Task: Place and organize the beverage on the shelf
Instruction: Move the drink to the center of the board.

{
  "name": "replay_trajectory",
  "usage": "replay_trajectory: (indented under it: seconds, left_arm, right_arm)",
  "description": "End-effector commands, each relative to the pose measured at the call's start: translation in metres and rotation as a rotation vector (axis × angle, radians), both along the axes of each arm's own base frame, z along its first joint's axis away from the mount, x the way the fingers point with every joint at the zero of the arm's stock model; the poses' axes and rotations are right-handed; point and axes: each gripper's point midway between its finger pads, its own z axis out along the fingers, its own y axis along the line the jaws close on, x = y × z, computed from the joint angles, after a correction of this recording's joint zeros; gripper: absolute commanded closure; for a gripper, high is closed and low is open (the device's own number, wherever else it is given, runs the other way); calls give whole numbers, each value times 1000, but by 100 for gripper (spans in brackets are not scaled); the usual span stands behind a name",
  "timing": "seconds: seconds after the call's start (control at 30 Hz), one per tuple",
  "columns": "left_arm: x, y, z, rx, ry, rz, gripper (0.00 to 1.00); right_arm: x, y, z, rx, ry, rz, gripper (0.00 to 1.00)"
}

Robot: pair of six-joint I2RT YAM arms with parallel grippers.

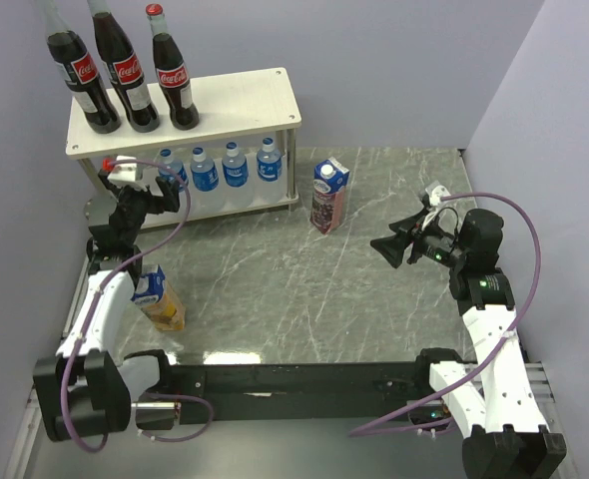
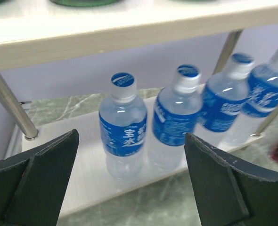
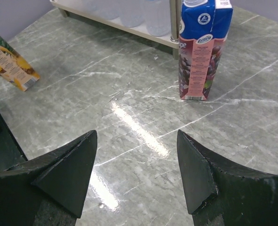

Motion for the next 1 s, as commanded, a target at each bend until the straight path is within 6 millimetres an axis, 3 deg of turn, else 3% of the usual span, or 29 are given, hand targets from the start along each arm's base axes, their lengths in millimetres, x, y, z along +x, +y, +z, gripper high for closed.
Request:
replay_trajectory:
  seconds: [0.0,0.23,0.47,0.67,0.97]
  left_arm:
    - [-18,-4,29,-80,-25,2,0]
    - [-51,-14,45,-182,11,-10,0]
    - [-81,-14,43,-222,11,17,0]
    - [-103,-13,38,-235,-37,38,1]
    - [-113,-20,38,-234,-40,5,1]
  right_arm:
    - [-4,3,15,-9,-62,38,25]
    - [-3,3,9,-27,-45,56,25]
    - [6,-2,-7,-81,-38,52,25]
    - [33,-6,-15,-124,8,6,25]
    - [79,28,2,-208,28,-6,26]
